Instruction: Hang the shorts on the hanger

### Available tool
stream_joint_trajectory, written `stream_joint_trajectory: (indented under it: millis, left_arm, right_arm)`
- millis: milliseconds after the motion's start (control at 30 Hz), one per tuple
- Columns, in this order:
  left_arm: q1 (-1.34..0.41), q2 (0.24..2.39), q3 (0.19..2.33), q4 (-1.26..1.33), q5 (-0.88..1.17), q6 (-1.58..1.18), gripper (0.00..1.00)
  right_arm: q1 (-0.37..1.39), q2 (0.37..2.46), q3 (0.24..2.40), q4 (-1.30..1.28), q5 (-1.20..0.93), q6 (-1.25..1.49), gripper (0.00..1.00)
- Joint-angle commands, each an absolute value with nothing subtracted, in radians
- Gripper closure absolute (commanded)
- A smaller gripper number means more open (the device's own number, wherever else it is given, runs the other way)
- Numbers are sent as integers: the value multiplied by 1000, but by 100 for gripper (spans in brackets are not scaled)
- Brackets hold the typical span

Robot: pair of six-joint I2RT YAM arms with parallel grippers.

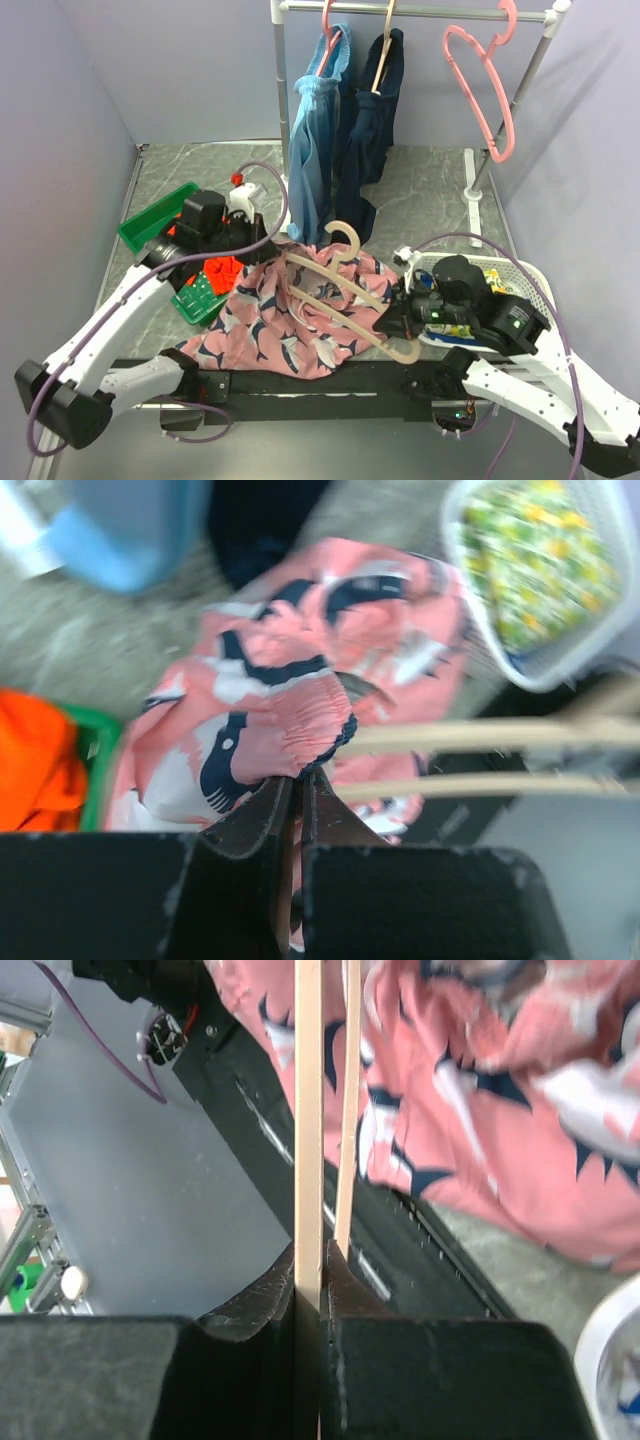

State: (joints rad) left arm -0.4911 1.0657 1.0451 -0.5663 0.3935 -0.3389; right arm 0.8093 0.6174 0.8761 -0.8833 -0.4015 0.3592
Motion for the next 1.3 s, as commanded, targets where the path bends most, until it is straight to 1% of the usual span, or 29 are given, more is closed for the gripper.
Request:
stream_joint_trajectory:
  millis: [0,167,267,300,333,367,400,433,467,500,567,600,667,767,800,867,1000,1200,1267]
  left_arm:
    - [-557,983,1114,-537,570,-261,99]
    - [-655,904,1118,-483,600,-258,99]
    - [-672,864,1114,-454,514,-275,99]
    - [-672,862,1112,-463,470,-281,96]
    - [-672,856,1106,-469,366,-287,96]
    - [-670,850,1082,-468,313,-299,95]
    - [-670,838,1063,-462,258,-336,87]
    - [-672,813,1043,-456,150,-356,82]
    - [-670,799,1005,-440,132,-367,79]
    - [-670,784,988,-431,123,-374,67]
    - [-670,750,956,-419,71,-379,41]
    - [-670,747,960,-431,57,-376,37]
    - [-670,733,969,-442,70,-368,31]
    - [-670,681,959,-417,115,-353,28]
    - [-672,667,954,-394,109,-350,26]
    - [-672,660,948,-382,129,-330,26]
    - [-676,716,942,-370,193,-310,27]
    - [-693,768,911,-256,261,-344,26]
    - [-718,791,917,-245,226,-354,24]
  right_arm:
    - [842,641,891,-637,-390,331,100]
    - [903,721,891,-531,-390,305,100]
    - [934,797,876,-456,-359,314,100]
    - [960,808,862,-430,-310,324,100]
    - [977,819,848,-398,-269,331,100]
    - [994,827,835,-329,-235,347,100]
    - [1027,839,797,-292,-153,353,100]
    - [1043,845,773,-216,-120,357,100]
    - [1055,862,752,-178,-92,359,100]
    - [1087,871,706,-137,-40,359,100]
    - [1109,905,664,-20,-5,360,100]
    - [1115,917,635,-2,-2,362,100]
    - [1129,949,614,80,-2,371,100]
    - [1141,980,612,103,20,373,100]
    - [1146,983,618,103,23,371,100]
    - [1149,988,626,98,23,370,100]
    - [1150,994,640,83,21,364,100]
    - [1163,1031,655,71,26,360,100]
    - [1169,1046,661,72,26,359,100]
